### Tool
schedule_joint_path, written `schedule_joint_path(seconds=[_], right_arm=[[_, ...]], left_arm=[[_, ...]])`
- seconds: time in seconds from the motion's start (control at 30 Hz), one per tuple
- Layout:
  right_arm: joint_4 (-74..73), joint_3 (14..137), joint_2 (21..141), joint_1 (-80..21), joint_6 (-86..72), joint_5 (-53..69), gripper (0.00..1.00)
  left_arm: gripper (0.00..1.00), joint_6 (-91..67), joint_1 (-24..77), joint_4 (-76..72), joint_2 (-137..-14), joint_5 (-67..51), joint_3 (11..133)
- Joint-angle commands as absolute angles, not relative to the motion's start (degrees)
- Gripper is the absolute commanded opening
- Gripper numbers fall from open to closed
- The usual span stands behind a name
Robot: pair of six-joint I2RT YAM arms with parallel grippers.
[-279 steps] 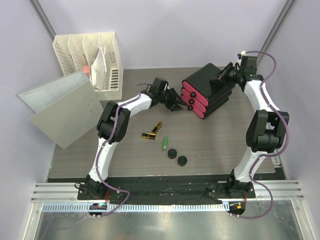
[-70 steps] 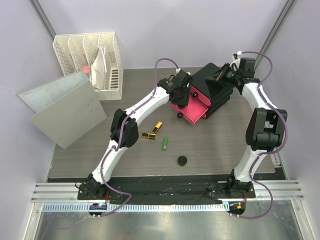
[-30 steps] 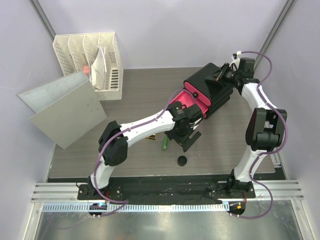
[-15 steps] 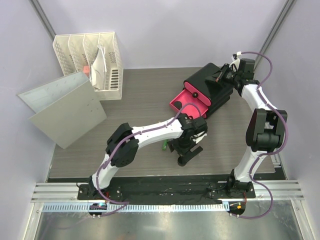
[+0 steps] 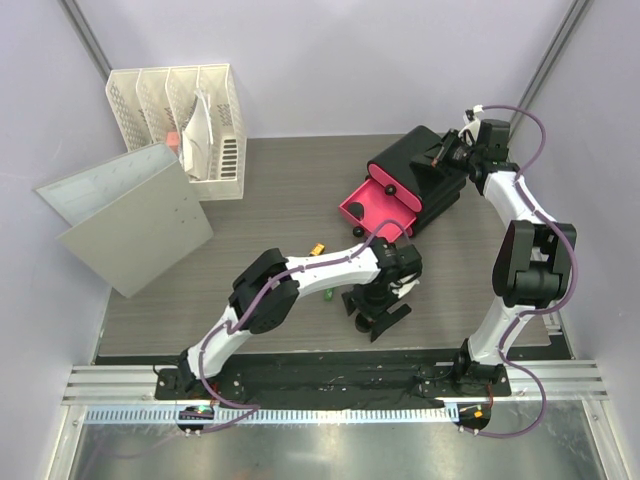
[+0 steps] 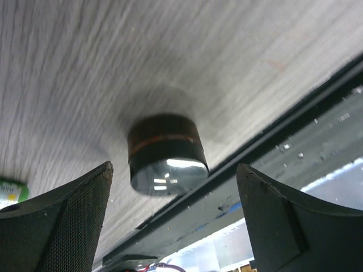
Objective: Organize the makeup
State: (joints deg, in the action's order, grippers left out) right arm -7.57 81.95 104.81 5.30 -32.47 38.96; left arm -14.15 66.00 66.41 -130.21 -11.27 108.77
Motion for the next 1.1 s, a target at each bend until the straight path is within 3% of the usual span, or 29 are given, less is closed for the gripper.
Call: schedule_joint_path(seconds=[0.0,0.07,0.2,0.23,0.6,1.07], right_arm=[[-22.9,76.9,108.5,4.9,-27.1,31.8,0.01],[-23.0,77.0,108.4,5.0,-27.2,31.7,0.01],[-23.0,77.1,108.3,4.9,-27.2,31.7,0.01],[-22.9,77.2,108.3,4.9,-27.2,31.7,0.01],[-22.9,77.9,108.4,4.9,-27.7,31.6,0.01],[-22.9,78.1,108.7,4.8,-27.9,31.4,0.01]], left_arm=[[0.88,-14.0,66.3,65.7,-132.0,-10.9,112.0],[0.81,-14.1,66.4,66.0,-132.6,-11.0,113.0],[0.26,-14.0,66.3,68.0,-133.9,-11.2,114.3],[0.02,-13.9,66.4,68.1,-133.6,-10.1,114.1],[0.0,-14.0,64.3,67.9,-126.0,6.6,117.3],[0.0,-27.4,49.8,56.3,-127.9,2.7,133.6]])
